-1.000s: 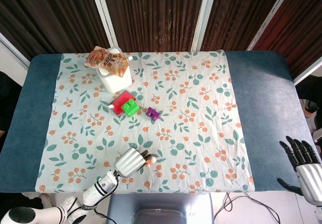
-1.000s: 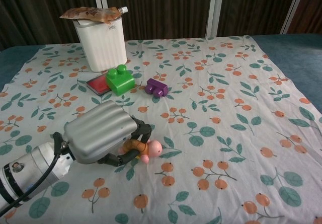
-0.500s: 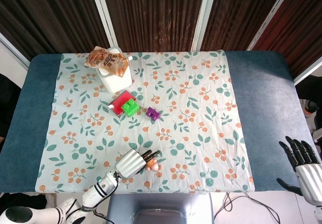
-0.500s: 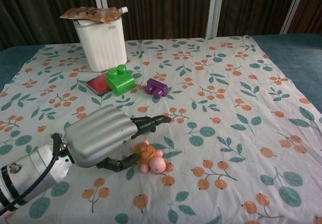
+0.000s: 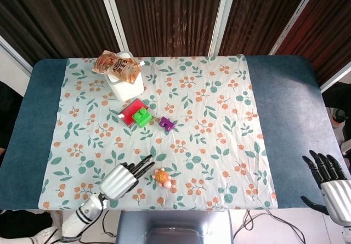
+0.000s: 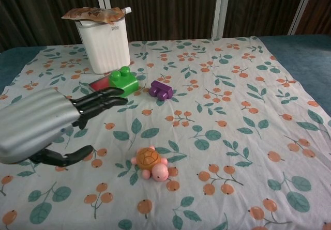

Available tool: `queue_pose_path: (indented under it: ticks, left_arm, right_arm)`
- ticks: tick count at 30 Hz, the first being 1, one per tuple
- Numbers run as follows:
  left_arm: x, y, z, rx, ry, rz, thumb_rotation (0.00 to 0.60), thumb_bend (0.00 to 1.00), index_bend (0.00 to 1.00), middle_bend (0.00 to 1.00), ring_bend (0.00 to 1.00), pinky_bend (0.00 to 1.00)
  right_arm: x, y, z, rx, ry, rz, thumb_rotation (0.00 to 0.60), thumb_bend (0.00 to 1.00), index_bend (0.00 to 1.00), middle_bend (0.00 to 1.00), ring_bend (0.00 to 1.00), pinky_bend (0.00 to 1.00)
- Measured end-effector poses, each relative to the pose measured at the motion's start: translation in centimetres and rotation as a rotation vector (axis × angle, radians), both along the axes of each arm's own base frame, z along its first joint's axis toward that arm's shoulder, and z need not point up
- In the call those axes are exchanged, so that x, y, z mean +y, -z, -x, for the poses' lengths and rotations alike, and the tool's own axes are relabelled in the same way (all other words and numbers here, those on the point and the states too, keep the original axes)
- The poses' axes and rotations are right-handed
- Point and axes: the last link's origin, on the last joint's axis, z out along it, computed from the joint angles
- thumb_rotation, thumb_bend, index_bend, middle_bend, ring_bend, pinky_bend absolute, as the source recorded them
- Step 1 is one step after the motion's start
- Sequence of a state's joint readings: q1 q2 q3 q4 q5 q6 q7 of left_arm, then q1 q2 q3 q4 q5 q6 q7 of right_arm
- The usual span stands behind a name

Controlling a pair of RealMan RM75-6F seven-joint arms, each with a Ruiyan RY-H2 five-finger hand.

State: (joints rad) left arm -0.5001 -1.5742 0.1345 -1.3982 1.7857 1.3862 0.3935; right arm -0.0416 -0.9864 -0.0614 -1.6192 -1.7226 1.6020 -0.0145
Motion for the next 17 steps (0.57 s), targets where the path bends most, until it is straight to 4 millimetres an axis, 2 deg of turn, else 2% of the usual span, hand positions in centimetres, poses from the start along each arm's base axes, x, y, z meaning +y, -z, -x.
queue_pose_path:
  ticks: [3, 5, 8, 12, 17]
  left_arm:
    - [-1.7, -4.1, 2.9, -0.028, -0.131, -0.009, 0.600, 0.38, 0.00, 0.00, 0.00, 0.16]
    - [-2.8, -6.7, 4.7, -0.080, -0.218, -0.021, 0.600, 0.38, 0.00, 0.00, 0.00, 0.13]
    - [-4.4, -9.2, 6.9, -0.204, -0.325, -0.058, 0.600, 0.37, 0.00, 0.00, 0.00, 0.11]
    - [-5.6, -12.1, 9.5, -0.315, -0.403, -0.123, 0.600, 0.37, 0.00, 0.00, 0.00, 0.10]
    - [-5.9, -13.6, 11.1, -0.305, -0.429, -0.195, 0.600, 0.37, 0.00, 0.01, 0.00, 0.10]
  right_arm:
    - [0.0, 0.4, -0.1, 0.003, -0.004, -0.005, 0.600, 0.21, 0.00, 0.00, 0.00, 0.00]
    - [0.0, 0.6, -0.2, 0.006, -0.006, -0.009, 0.600, 0.21, 0.00, 0.00, 0.00, 0.00]
    - [-0.1, 1.1, -0.3, 0.013, -0.011, -0.016, 0.600, 0.21, 0.00, 0.00, 0.00, 0.00]
    - [-0.3, 2.0, -0.5, 0.023, -0.018, -0.039, 0.600, 0.21, 0.00, 0.00, 0.00, 0.00]
    - [-0.3, 2.5, -0.5, 0.030, -0.018, -0.056, 0.600, 0.20, 0.00, 0.00, 0.00, 0.00]
